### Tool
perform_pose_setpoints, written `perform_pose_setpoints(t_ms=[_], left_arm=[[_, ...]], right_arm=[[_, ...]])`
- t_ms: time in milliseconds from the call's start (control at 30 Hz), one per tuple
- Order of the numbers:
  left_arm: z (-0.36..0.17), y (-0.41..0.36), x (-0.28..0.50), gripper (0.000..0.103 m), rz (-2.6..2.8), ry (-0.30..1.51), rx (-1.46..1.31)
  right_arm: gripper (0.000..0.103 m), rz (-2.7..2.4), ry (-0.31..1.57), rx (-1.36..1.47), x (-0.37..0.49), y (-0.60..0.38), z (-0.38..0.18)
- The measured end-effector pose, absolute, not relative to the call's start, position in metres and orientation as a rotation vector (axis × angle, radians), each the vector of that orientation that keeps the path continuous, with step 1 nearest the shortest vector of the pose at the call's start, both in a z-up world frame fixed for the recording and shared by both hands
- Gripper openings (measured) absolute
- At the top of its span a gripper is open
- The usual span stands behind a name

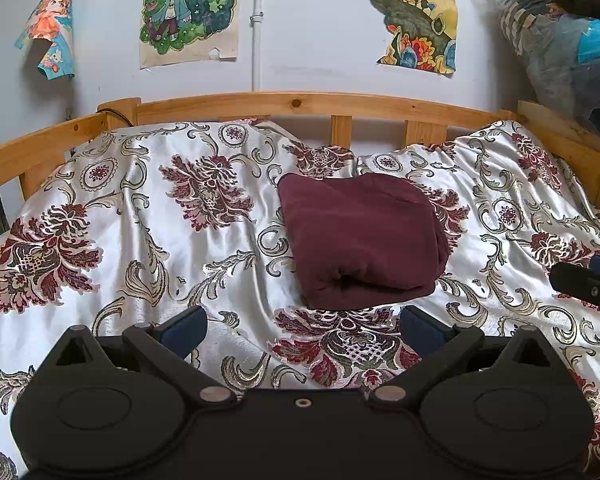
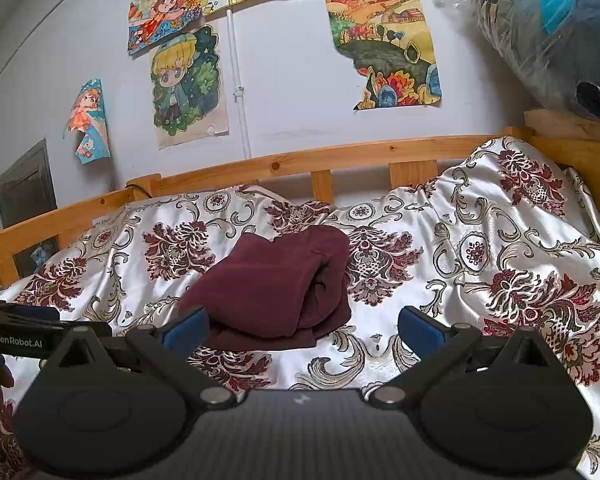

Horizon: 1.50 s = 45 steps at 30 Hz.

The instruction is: Fold small clothes

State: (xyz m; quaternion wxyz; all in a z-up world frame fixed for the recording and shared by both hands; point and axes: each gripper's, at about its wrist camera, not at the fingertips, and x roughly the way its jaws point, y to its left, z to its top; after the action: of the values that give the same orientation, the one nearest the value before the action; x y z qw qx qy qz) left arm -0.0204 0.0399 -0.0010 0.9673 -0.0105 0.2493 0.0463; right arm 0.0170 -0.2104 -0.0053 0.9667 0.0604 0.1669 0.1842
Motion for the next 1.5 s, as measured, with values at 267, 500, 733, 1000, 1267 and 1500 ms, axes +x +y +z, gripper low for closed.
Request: perform_pose_setpoints(t_ms=[267, 500, 733, 1000, 1267, 1500], left_arm=[[-0.0011, 0.0402, -0.0204, 0.102, 0.093, 0.504, -0.021], [-0.001, 0.04, -0.0205, 0.102, 0.094, 0.505, -0.021], [-0.001, 0.0398, -0.0204, 0.102, 0.093, 0.505, -0.021], [-0.002, 0.0399, -0.0206, 0.102, 0.095, 0.507, -0.02], [-0.0016, 0.0396, -0.0201, 0.102, 0.094, 0.511, -0.022], [-0.0042, 0.0403, -0.0206, 0.102, 0.09, 0.515, -0.019]], right_arm=[[0.103, 0.373, 0.338, 0.123, 0.0172, -0.2103, -0.0058], [0.103, 0.372, 0.337, 0.123, 0.0173, -0.2103, -0.0061], [0.103, 0.373, 0.337, 0.124, 0.0173, -0.2104, -0.0061], [0.103, 0.373, 0.338, 0.124, 0.0174, -0.2106, -0.0059], [0.103, 0.372, 0.338, 0.124, 0.0172, -0.2104, -0.006], [0.103, 0.372, 0.339, 0.124, 0.0176, -0.2097, -0.0066]])
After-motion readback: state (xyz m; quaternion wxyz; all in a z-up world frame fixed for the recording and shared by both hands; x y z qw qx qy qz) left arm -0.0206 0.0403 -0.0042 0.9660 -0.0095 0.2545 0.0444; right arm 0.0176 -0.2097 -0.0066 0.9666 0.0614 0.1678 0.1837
